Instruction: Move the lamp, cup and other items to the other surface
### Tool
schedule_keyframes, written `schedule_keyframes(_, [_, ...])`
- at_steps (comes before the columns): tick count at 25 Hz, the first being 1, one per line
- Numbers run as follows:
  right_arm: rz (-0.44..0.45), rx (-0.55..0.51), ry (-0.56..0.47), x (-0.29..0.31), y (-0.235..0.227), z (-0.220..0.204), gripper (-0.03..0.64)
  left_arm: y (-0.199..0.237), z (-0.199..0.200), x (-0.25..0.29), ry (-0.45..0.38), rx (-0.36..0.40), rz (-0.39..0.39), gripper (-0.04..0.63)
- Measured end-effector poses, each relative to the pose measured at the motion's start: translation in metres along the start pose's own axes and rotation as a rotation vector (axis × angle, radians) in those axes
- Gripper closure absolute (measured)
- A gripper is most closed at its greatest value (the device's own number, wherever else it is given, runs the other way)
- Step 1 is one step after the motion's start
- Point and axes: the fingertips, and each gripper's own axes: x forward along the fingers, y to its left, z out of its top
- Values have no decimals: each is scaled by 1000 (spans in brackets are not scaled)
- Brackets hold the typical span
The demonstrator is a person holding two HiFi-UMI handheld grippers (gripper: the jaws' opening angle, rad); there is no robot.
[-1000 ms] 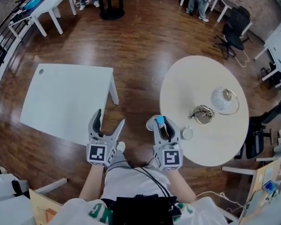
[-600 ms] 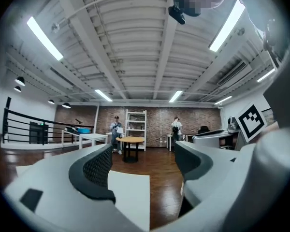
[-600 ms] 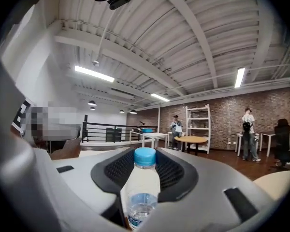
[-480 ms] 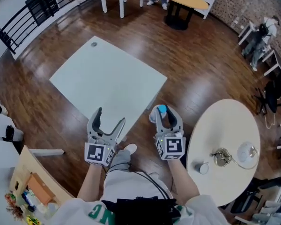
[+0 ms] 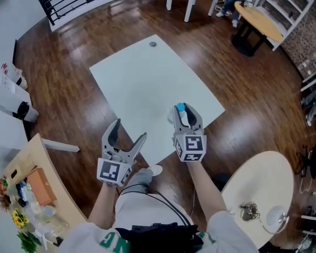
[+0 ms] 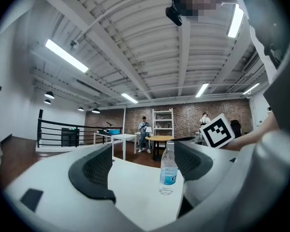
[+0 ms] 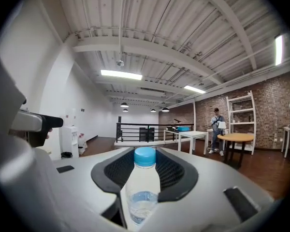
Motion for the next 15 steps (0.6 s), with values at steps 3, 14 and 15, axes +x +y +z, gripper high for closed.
schedule_keyframes(3, [69, 0, 29, 47, 23, -10, 463, 18, -1, -1, 19, -57, 52, 196])
schedule_keyframes(14, [216, -26, 162, 177, 77, -72, 463, 70, -27, -7, 68, -105, 192, 196])
schedule_keyframes(15, [223, -24, 169, 185, 80, -78, 463, 74, -31, -9, 76, -109, 204, 196])
